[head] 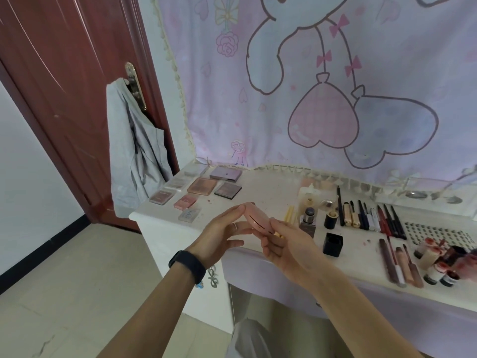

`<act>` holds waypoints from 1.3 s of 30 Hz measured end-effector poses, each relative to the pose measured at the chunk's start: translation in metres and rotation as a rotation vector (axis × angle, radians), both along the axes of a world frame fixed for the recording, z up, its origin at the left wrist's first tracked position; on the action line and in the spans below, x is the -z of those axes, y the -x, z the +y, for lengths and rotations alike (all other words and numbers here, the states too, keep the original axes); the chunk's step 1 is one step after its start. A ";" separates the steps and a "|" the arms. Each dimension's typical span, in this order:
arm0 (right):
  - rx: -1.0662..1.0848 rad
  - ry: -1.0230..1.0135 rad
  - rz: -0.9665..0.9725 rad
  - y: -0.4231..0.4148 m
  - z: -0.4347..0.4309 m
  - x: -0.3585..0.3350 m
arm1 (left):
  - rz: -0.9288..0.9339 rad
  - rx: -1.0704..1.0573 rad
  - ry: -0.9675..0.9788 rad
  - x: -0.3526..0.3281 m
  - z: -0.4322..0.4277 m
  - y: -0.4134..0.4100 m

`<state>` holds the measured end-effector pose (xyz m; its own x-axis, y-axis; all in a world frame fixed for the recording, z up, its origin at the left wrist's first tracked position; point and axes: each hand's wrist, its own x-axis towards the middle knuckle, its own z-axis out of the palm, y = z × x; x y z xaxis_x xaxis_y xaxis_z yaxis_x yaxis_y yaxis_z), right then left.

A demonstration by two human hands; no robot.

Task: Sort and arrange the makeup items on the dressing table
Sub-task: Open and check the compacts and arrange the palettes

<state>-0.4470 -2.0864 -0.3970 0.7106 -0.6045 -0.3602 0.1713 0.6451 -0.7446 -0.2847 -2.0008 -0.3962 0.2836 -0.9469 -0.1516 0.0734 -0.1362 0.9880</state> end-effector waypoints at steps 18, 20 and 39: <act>-0.188 0.371 0.067 -0.017 -0.002 0.012 | -0.209 -0.048 0.179 -0.008 0.015 -0.011; -0.170 0.476 0.077 -0.017 -0.002 0.017 | -0.153 -0.077 0.112 -0.008 0.018 -0.013; -0.097 1.224 0.381 -0.031 0.012 0.034 | 0.221 -0.275 0.188 0.007 0.014 0.010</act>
<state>-0.4158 -2.0741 -0.4313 0.7452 -0.6359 0.2008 -0.1913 -0.4923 -0.8492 -0.2944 -1.9869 -0.4032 0.5105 -0.8571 -0.0688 0.2957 0.0999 0.9500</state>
